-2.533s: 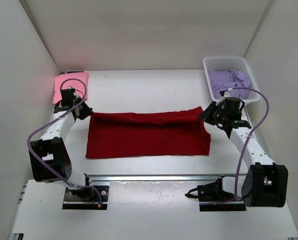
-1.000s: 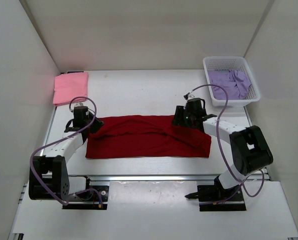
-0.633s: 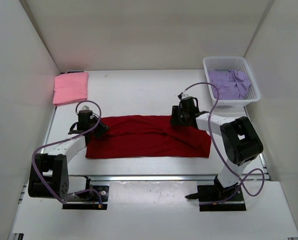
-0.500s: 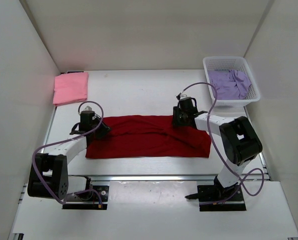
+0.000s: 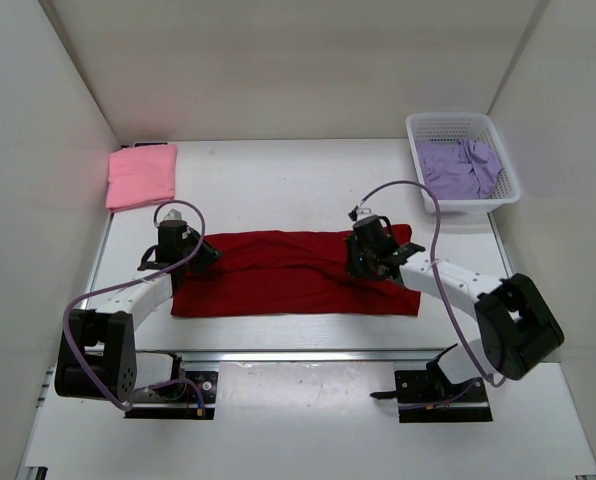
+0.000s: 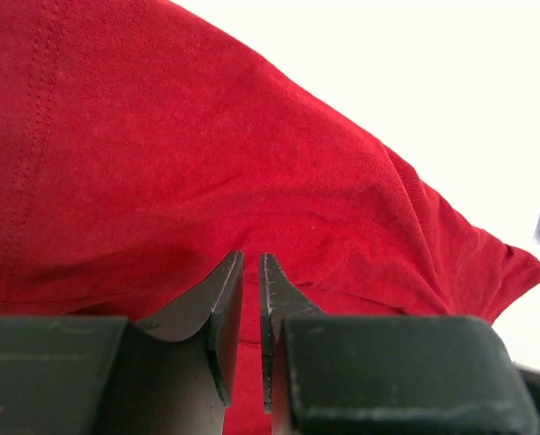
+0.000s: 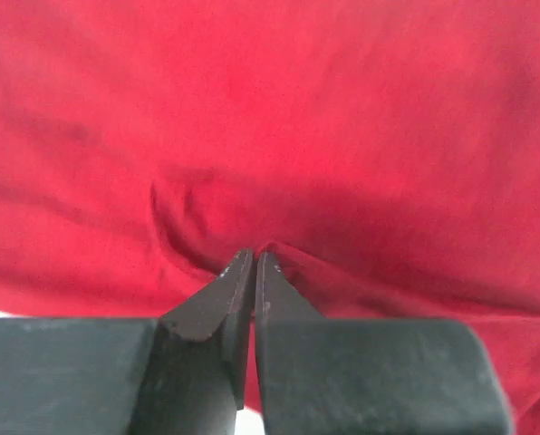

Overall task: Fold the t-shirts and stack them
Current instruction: Fold the flattened tshirt in 1/3 of the way

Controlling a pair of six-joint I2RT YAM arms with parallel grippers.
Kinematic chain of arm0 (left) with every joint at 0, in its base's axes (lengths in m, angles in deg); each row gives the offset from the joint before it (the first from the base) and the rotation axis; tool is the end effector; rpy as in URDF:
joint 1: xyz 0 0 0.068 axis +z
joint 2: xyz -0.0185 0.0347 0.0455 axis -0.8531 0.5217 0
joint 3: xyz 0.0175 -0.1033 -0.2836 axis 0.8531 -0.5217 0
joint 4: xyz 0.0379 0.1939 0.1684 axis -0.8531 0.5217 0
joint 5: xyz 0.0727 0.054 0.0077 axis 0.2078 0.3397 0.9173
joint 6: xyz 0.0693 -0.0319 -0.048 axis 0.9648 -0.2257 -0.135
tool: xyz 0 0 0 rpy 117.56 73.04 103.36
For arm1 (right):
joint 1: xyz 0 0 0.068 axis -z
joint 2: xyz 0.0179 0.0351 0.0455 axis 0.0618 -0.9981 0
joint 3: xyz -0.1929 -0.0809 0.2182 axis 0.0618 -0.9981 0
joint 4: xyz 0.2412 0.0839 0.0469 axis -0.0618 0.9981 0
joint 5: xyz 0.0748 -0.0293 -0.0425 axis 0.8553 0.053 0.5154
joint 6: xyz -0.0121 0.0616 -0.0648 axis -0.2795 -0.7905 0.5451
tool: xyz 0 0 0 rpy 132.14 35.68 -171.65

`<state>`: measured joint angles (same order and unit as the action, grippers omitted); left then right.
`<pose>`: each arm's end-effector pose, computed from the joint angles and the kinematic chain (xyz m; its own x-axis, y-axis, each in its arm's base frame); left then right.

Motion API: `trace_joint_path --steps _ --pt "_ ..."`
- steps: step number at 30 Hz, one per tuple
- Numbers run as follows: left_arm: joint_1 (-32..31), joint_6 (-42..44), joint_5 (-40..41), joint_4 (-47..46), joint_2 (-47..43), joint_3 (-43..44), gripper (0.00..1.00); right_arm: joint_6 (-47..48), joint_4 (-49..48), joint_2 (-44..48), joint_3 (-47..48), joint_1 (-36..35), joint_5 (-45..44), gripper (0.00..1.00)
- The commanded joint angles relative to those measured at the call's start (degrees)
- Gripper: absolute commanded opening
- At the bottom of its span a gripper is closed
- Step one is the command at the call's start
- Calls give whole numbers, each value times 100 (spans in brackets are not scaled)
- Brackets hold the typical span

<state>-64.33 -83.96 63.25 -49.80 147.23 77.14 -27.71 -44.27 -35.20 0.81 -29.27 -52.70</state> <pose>0.2632 -0.0363 0.1715 -0.6084 -0.6635 -0.4354 -0.3717 0.7230 -0.5823 0.2664 0.1682 0.1887 -0.7820 -0.0672 -0.6197 -0.2506 0.9442 0.2137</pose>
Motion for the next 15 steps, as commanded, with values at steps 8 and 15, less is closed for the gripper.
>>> trace_joint_path --steps 8,15 --pt "-11 -138 -273 -112 -134 158 24 -1130 365 930 -700 -865 589 25" --pt "147 -155 -368 -77 -126 229 24 -736 375 1360 -419 -184 677 26"
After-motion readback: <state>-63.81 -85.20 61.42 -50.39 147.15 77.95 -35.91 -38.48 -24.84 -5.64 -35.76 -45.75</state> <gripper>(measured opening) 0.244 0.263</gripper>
